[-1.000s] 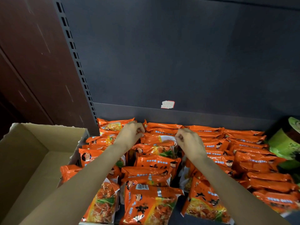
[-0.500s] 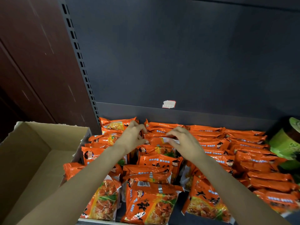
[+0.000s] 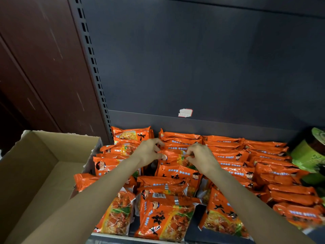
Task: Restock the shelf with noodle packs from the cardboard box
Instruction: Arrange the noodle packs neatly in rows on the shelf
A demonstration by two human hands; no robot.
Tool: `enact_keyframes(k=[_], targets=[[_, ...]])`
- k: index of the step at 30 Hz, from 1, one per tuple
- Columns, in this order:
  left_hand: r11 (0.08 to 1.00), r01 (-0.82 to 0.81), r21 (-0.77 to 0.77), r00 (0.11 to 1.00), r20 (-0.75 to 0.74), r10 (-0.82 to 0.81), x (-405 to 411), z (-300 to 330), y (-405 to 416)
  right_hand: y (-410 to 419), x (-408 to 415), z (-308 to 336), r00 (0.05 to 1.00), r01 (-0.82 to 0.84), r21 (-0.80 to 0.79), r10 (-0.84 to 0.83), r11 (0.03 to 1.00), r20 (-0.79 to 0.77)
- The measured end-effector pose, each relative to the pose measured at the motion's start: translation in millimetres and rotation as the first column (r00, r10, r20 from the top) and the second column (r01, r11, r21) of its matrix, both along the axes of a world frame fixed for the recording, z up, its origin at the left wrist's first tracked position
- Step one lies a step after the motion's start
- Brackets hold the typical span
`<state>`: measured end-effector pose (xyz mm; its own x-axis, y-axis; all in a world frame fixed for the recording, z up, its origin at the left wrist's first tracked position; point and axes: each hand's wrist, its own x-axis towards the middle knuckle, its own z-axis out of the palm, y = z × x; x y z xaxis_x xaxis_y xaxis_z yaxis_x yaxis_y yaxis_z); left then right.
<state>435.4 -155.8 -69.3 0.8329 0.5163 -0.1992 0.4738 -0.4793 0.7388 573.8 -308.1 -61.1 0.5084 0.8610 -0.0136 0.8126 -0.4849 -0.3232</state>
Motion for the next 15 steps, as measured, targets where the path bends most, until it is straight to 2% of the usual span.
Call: enact_keyframes(k=[5, 8, 13, 15], targets=[[0.992, -0.094, 0.086, 0.984, 0.162, 0.079, 9, 9, -11, -9, -2, 2, 0.995, 0.069, 0.054, -0.064, 0.996, -0.079], [0.993, -0.033, 0.115, 0.975, 0.222, 0.007, 11, 18, -15, -17, 0, -3, 0.99, 0.101, 0.118, -0.088, 0.988, -0.111], [0.991, 0.108, -0.08, 0.971, 0.224, -0.088, 6, 16, -15, -11, -6, 2, 0.971, 0.08, 0.103, -0.054, 0.991, -0.232], [0.978, 0.122, -0.17, 0.969, 0.233, -0.081, 3, 14, -15, -4, -10, 2, 0.975, 0.048, 0.083, -0.029, 0.995, -0.219]])
